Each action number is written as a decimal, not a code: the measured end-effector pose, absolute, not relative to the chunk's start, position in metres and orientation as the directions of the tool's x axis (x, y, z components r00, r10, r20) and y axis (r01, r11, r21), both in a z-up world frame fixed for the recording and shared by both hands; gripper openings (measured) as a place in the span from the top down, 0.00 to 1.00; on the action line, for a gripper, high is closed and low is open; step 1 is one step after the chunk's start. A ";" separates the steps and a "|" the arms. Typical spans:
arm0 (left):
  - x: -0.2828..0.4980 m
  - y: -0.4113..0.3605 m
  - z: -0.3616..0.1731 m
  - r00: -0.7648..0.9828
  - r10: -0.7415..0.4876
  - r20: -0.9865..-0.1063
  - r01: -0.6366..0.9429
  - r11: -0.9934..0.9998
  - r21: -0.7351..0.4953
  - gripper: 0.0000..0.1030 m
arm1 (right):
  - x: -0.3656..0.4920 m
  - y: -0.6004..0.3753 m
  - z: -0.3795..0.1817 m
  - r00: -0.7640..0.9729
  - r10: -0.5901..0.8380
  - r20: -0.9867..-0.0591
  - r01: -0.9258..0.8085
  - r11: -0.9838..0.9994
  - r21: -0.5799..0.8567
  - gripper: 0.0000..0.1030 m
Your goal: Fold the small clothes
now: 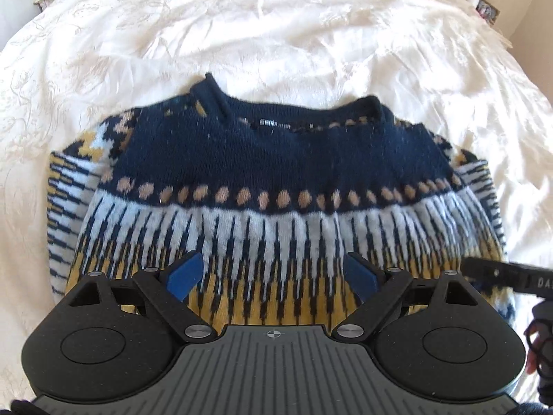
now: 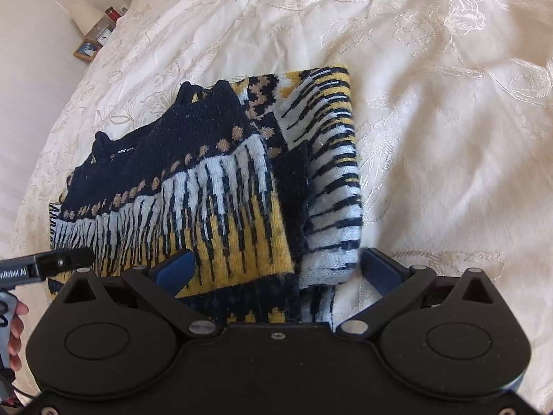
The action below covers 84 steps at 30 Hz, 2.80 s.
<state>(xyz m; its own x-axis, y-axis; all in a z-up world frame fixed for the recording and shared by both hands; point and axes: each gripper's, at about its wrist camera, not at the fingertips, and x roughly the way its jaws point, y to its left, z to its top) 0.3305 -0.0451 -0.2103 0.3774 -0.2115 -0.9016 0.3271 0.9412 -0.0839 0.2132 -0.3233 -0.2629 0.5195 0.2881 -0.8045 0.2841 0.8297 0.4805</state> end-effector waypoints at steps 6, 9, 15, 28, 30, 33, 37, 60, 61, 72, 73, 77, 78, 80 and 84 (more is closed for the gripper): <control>0.365 -0.073 -0.217 0.396 -0.176 -0.901 0.320 0.946 -0.044 0.14 | 0.210 -0.338 -0.258 0.531 0.366 -0.764 0.273 0.780 0.563 0.00; 0.380 -0.084 -0.234 0.368 -0.137 -0.920 0.315 0.949 -0.015 0.14 | 0.212 -0.343 -0.256 0.558 0.405 -0.724 0.260 0.744 0.616 0.00; 0.387 -0.092 -0.252 0.359 -0.101 -0.928 0.302 0.953 0.014 0.01 | 0.227 -0.342 -0.267 0.550 0.448 -0.705 0.222 0.736 0.640 0.00; 0.396 -0.095 -0.244 0.338 -0.107 -0.935 0.299 0.954 0.000 0.03 | 0.232 -0.347 -0.273 0.577 0.463 -0.673 0.219 0.706 0.674 0.01; 0.393 -0.094 -0.232 0.344 -0.134 -0.929 0.310 0.950 -0.022 0.09 | 0.232 -0.344 -0.268 0.576 0.441 -0.689 0.225 0.724 0.652 0.12; 0.376 -0.091 -0.212 0.363 -0.166 -0.917 0.341 0.939 -0.035 0.09 | 0.230 -0.342 -0.261 0.574 0.396 -0.716 0.240 0.755 0.610 0.37; 0.344 -0.086 -0.200 0.371 -0.191 -0.909 0.378 0.925 -0.040 0.09 | 0.226 -0.344 -0.257 0.575 0.379 -0.725 0.269 0.750 0.605 0.55; 0.308 0.043 -0.170 0.413 -0.237 -0.880 0.239 0.960 -0.146 0.18 | 0.262 -0.238 -0.136 0.562 0.209 -0.801 0.235 0.888 0.396 0.70; 0.304 0.055 -0.168 0.421 -0.230 -0.878 0.226 0.963 -0.144 0.18 | 0.266 -0.228 -0.131 0.565 0.213 -0.797 0.221 0.892 0.395 0.70; 0.269 0.163 -0.170 0.410 -0.174 -0.895 0.126 0.983 -0.134 0.18 | 0.313 -0.092 -0.135 0.538 0.310 -0.784 0.058 0.914 0.401 0.72; 0.267 0.168 -0.171 0.407 -0.171 -0.897 0.119 0.984 -0.133 0.18 | 0.318 -0.081 -0.139 0.526 0.314 -0.790 0.048 0.917 0.396 0.72; 0.259 0.186 -0.174 0.401 -0.168 -0.901 0.094 0.985 -0.142 0.18 | 0.330 -0.042 -0.158 0.485 0.310 -0.818 0.002 0.935 0.355 0.73; 0.257 0.189 -0.174 0.400 -0.167 -0.901 0.088 0.986 -0.143 0.18 | 0.332 -0.035 -0.162 0.478 0.304 -0.824 -0.007 0.939 0.343 0.73; 0.255 0.195 -0.174 0.398 -0.165 -0.902 0.079 0.986 -0.145 0.18 | 0.332 -0.018 -0.167 0.463 0.288 -0.838 -0.026 0.950 0.312 0.73; 0.254 0.199 -0.177 0.390 -0.165 -0.906 0.075 0.986 -0.147 0.18 | 0.335 0.002 -0.175 0.450 0.272 -0.851 -0.058 0.959 0.276 0.75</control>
<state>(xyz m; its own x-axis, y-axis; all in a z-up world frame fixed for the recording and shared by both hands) 0.2543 0.1992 -0.1766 0.3898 -0.1651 -0.9060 0.0755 0.9862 -0.1472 0.3346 0.0021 -0.1753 0.4502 0.2719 -0.8505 -0.0580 0.9594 0.2760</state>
